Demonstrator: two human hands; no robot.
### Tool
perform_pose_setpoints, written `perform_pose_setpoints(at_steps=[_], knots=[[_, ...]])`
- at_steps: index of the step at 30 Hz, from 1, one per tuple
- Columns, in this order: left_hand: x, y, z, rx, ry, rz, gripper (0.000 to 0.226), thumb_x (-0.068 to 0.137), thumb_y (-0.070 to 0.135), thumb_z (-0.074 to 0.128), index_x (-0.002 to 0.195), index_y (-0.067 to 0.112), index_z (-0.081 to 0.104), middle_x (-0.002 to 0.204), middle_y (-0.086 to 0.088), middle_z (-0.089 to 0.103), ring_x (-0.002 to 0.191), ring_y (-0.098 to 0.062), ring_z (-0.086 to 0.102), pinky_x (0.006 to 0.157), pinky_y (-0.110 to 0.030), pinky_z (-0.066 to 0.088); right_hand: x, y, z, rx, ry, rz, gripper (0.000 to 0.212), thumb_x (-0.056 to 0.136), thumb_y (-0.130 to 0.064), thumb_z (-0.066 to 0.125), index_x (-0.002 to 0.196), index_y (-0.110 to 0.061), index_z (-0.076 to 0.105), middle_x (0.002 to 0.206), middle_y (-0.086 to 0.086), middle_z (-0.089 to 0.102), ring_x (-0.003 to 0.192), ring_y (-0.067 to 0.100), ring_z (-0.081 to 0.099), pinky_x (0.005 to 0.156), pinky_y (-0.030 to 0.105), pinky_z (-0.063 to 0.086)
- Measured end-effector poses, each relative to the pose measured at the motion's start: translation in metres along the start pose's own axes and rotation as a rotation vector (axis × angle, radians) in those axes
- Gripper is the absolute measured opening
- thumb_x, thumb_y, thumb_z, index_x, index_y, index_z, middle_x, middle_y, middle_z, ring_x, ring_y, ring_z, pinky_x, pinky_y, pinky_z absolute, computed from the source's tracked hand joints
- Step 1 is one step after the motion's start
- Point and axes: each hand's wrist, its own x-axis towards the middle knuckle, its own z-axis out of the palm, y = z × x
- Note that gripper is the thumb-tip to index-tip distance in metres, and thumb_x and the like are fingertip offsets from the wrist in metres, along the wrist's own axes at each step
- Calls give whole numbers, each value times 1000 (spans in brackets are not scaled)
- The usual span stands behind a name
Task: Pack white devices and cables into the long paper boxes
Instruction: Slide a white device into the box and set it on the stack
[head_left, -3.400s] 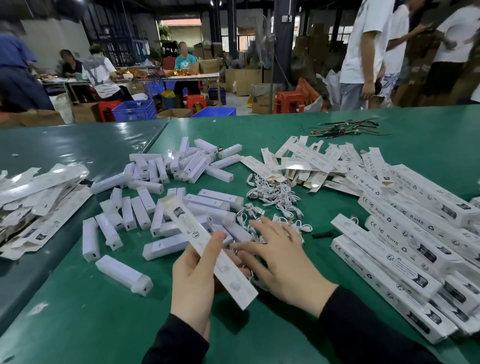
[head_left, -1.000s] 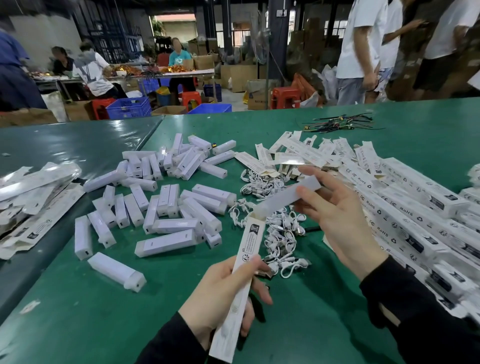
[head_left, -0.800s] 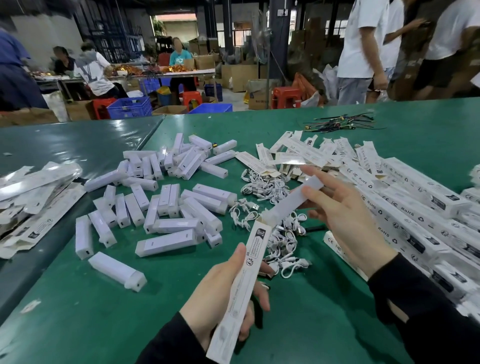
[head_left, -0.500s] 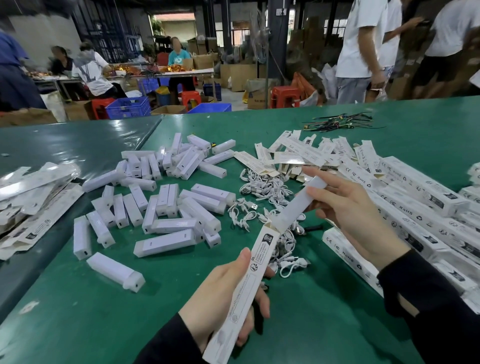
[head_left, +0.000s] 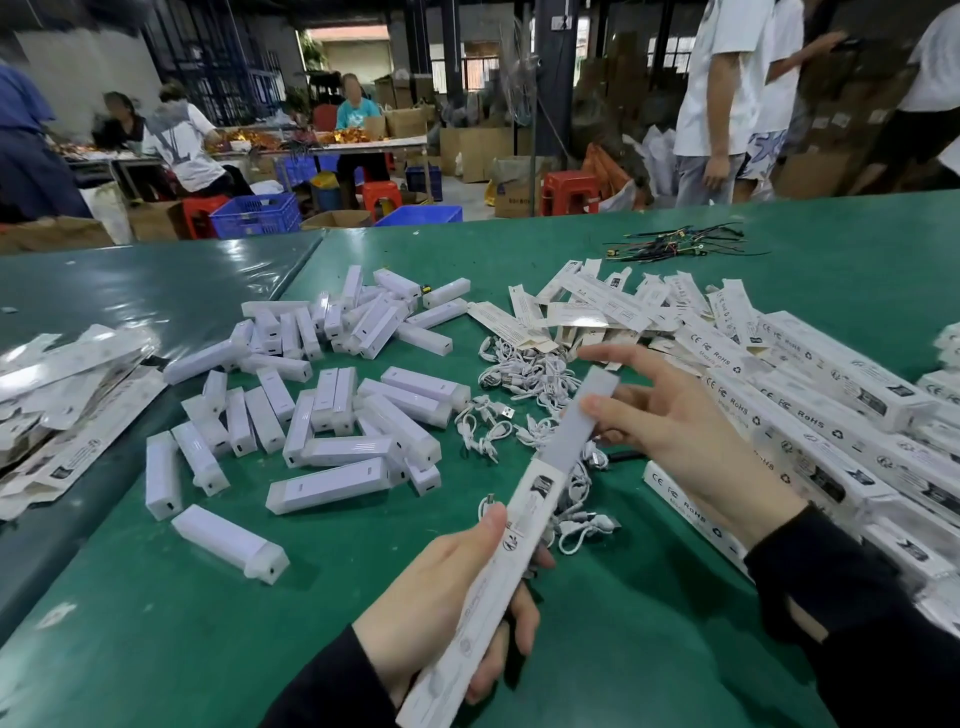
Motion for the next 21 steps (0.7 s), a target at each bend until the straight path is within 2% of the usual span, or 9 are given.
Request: perform_pose_setpoints(at_steps=[2, 4, 7, 11, 13, 15, 16, 18, 21], knots=[[1, 0, -1, -28, 42, 35, 67, 84, 61, 40, 104, 1, 62, 59, -18, 58, 29, -17, 46, 34, -20, 37, -1, 2, 11, 70, 71, 0, 37, 78, -13, 73, 110, -17, 54, 86, 4, 77, 71, 10, 69, 64, 22, 55], [2, 0, 1, -48, 55, 70, 64, 84, 61, 40, 101, 5, 64, 59, -18, 58, 28, -17, 46, 33, -19, 38, -1, 3, 16, 87, 96, -29, 34, 71, -22, 74, 101, -15, 59, 84, 3, 77, 71, 9, 70, 64, 20, 55], [4, 1, 3, -59, 80, 110, 60, 85, 62, 39, 96, 12, 69, 58, -17, 57, 28, -17, 46, 33, -20, 39, -5, 6, 27, -40, 20, -68, 18, 82, -29, 68, 87, -12, 73, 83, -2, 75, 80, 4, 68, 78, 17, 50], [4, 1, 1, -62, 125, 120, 61, 83, 64, 39, 96, 12, 69, 58, -17, 56, 28, -18, 45, 35, -21, 39, -7, 9, 35, -211, -81, -16, 55, 90, -64, 44, 91, -19, 76, 106, -12, 69, 109, 0, 58, 95, 22, 38], [3, 2, 1, -81, 148, 142, 61, 83, 65, 39, 98, 14, 69, 58, -15, 55, 28, -18, 44, 35, -20, 39, -4, 2, 30, -185, -67, -12, 50, 98, -56, 36, 95, -24, 74, 118, -13, 67, 114, 1, 56, 96, 25, 43], [1, 4, 1, -164, 190, 177, 59, 81, 66, 42, 98, 15, 69, 57, -13, 53, 28, -17, 42, 36, -19, 38, -4, -6, 17, -125, -16, 5, 33, 101, -35, 44, 91, -20, 73, 101, -11, 73, 98, 7, 66, 85, 27, 52], [0, 6, 1, -207, 220, 207, 56, 80, 64, 46, 97, 16, 68, 57, -12, 51, 28, -16, 40, 36, -19, 37, -5, -9, 9, -189, -25, 16, 23, 97, -25, 53, 87, -19, 73, 90, -10, 74, 86, 9, 68, 79, 26, 53], [-1, 8, -1, -256, 311, 284, 51, 76, 58, 55, 99, 13, 66, 56, -9, 49, 28, -15, 37, 36, -19, 36, -8, -12, -6, -557, -149, 43, 5, 84, -23, 70, 80, -22, 73, 77, -8, 73, 72, 9, 67, 74, 24, 53], [1, 8, -3, -280, 469, 330, 50, 69, 40, 69, 102, 5, 57, 56, -9, 48, 30, -17, 34, 36, -20, 34, -12, -5, -11, -1048, -373, 133, 19, 72, -28, 81, 89, -27, 71, 78, -11, 66, 71, 2, 60, 72, 19, 49]])
